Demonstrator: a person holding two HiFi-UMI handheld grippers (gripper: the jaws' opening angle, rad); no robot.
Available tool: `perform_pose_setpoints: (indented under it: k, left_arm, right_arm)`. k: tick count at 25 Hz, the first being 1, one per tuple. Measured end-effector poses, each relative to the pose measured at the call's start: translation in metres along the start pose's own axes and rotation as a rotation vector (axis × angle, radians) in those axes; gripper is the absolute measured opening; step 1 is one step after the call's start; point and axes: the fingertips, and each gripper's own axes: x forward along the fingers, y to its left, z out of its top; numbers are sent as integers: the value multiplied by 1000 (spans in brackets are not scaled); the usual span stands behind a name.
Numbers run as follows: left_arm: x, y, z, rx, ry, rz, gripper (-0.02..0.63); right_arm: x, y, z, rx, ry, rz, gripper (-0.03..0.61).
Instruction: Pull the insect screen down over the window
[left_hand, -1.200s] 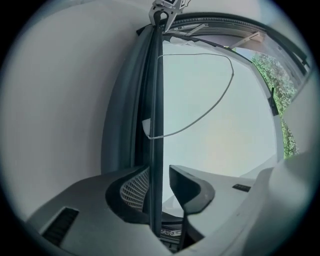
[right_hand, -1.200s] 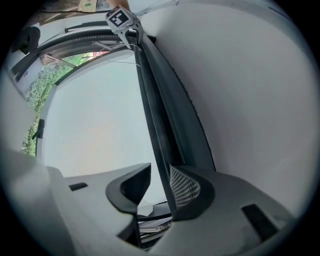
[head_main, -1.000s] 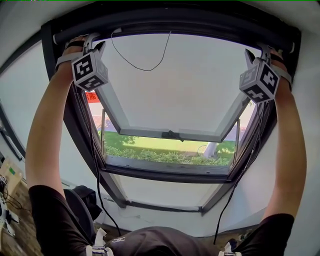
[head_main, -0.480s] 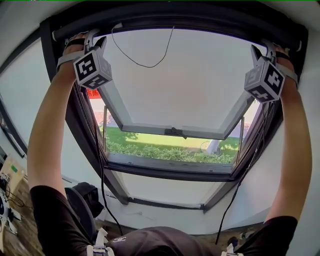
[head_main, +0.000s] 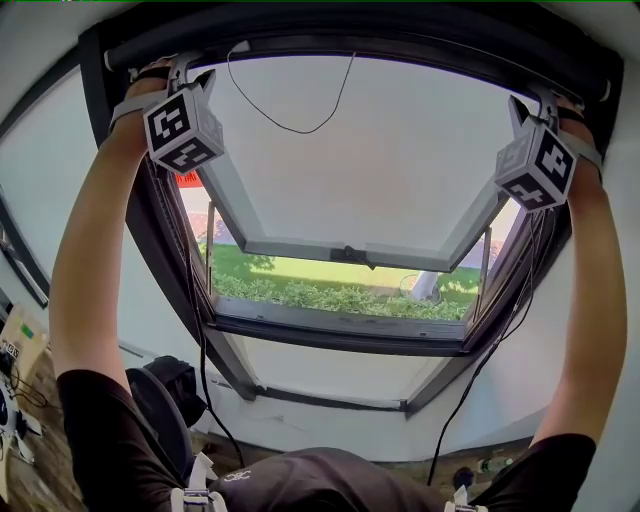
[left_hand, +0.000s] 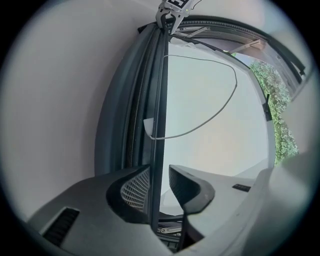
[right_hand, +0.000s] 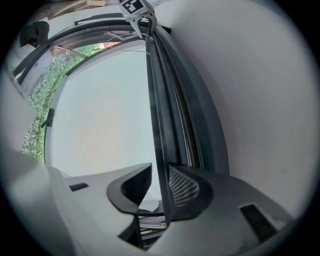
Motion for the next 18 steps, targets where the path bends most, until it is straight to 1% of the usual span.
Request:
perform_pose_setpoints:
  k: [1, 3, 4, 7, 8, 9, 11, 12, 13, 14, 16, 17, 18]
  left_arm:
    - [-2, -5, 0, 15, 5, -26, 105]
    - [-9, -20, -1, 49, 10, -98, 91]
    - [-13, -29, -2, 66, 11, -128, 92]
    - [-22, -49, -5, 97, 3, -166, 86]
    - [-24, -53, -5, 93, 1, -168, 85]
    - [-26, -58, -5, 85, 0, -169, 100]
    - [-29, -67, -6, 71, 0, -183, 81]
    - [-30, -71, -6, 71, 1, -190, 97]
    - [-32, -75, -7, 73, 3, -197, 87]
    - [-34, -80, -7, 71, 3, -208, 78]
    - [-38, -90, -6, 61, 2, -234, 79]
    - [-40, -96, -6, 56, 1, -249, 75]
    - [-43, -103, -7, 54, 0, -263, 78]
  right_arm:
    - [-2, 4, 0, -1, 0, 14, 114]
    - [-5, 18, -5, -20, 5, 62, 90]
    - [-7, 26, -7, -34, 4, 86, 88]
    - [-16, 42, -8, -50, -3, 119, 95]
    - [-18, 47, -9, -55, 1, 126, 94]
    - [-19, 52, -12, -63, 9, 135, 114]
    - [-20, 63, -15, -67, 19, 163, 95]
    - [-22, 67, -16, -61, 18, 172, 115]
    - [-24, 71, -15, -55, 14, 178, 125]
    - [-26, 74, -14, -49, 9, 185, 99]
    - [-31, 81, -13, -32, -3, 197, 116]
    - [-33, 85, -13, -30, -6, 204, 86]
    - [-36, 91, -13, -33, -6, 213, 84]
